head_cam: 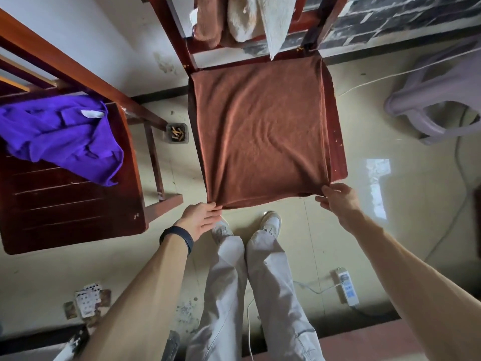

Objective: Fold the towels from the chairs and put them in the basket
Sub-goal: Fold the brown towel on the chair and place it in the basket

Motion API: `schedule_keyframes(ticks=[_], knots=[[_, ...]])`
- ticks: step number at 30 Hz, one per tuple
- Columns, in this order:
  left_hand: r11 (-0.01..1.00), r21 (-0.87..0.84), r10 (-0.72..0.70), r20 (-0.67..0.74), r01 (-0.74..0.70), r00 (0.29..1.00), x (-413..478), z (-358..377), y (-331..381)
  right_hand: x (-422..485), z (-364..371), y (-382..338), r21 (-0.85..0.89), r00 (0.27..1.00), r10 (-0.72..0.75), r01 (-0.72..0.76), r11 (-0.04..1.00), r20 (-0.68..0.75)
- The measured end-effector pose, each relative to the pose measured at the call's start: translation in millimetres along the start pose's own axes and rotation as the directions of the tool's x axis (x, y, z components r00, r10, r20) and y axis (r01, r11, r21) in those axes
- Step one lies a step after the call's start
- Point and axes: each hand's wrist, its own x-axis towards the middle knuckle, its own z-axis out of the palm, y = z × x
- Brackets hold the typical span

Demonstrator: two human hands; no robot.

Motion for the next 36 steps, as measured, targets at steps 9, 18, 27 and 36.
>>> schedule_keyframes(ticks=[9,18,27,36], knots=[[0.991,-0.09,0.083,-0.149,-0.097,0.985,-39,-18,20,-27,-19,-36,-0.134,0.996,-0.067,0.058,0.989,-0.066],[0.935,-0.176,0.261,-0.251,-0.309,0.932,-176,-22,78,-123,-63,-106,0.083,0.994,-0.103,0.107,0.991,-0.043],[0.764,0.227,0.63,-0.062,-0.604,0.774,-334,-24,103,-252,-145,-182,-0.054,0.879,-0.476,0.477,0.877,0.038],[0.059,0.868,0.968,0.071,-0.492,0.241,-413,-38,121,-286,-189,-223,-0.604,0.252,-0.937,0.795,0.058,0.242]])
